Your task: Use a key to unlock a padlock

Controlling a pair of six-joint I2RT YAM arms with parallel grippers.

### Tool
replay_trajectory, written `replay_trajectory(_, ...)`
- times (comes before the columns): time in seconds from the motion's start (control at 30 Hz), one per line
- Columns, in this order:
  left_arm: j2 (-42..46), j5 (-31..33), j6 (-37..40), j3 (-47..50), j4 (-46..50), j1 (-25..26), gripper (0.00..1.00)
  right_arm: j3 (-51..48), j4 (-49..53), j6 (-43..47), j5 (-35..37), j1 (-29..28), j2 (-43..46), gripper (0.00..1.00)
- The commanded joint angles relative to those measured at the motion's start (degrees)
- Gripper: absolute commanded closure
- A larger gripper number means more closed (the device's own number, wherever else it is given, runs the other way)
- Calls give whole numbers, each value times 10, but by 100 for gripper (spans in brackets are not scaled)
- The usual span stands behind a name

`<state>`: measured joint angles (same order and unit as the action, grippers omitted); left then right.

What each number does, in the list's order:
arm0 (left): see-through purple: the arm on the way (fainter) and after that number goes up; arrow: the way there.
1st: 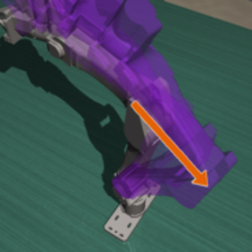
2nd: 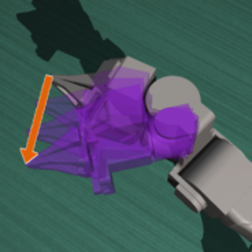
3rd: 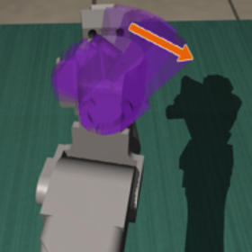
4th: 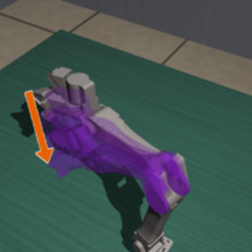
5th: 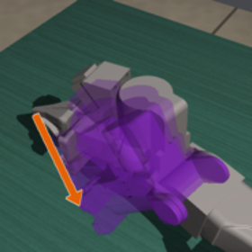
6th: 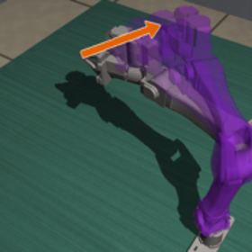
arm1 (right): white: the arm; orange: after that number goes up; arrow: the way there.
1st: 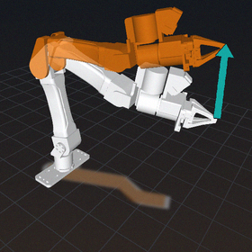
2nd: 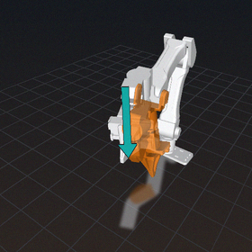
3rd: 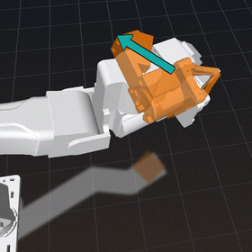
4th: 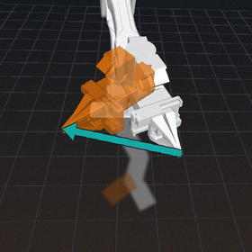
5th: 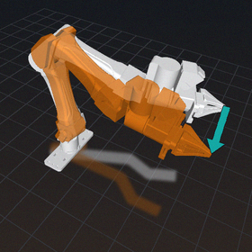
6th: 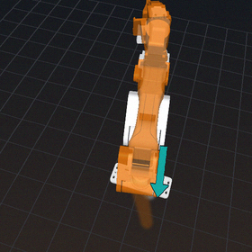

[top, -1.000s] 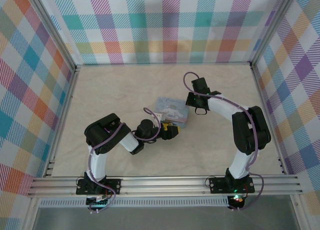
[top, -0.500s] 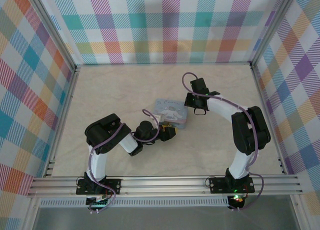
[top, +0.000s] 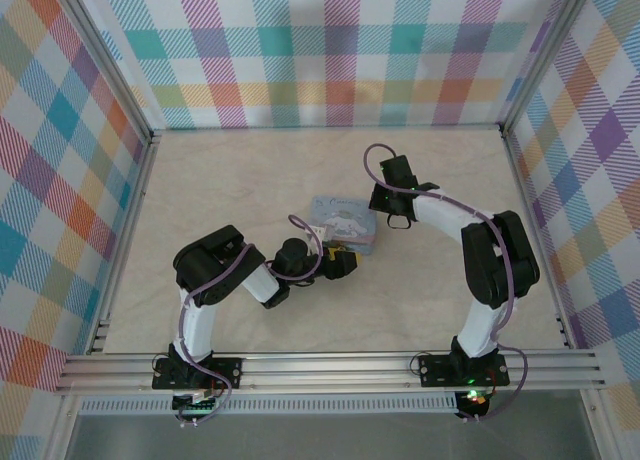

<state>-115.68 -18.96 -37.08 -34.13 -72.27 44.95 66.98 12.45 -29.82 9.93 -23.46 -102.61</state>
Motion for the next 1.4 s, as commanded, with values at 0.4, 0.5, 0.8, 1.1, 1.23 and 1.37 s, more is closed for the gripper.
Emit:
replay_trajectory(0.4, -1, 3, 19, 52, 92, -24, 59, -11, 76, 1, -49, -29, -21, 100)
replay_trajectory(0.5, 0, 4, 20, 55, 102, -32, 64, -10, 76, 1, -49, -29, -22, 100)
replay_trajectory(0.8, 12, -14, 25, 58, 136, -49, 80, -11, 74, 1, -50, -29, -21, 100)
replay_trajectory(1.1, 61, -51, 55, 35, 284, -56, 90, 1, 79, 12, -49, -28, -26, 100)
replay_trajectory(1.23, 96, -65, 69, 7, 391, -62, 92, 12, 86, 22, -46, -22, -23, 100)
replay_trajectory(1.37, 124, -90, 74, -32, 486, -69, 96, 21, 97, 34, -40, -6, -8, 100)
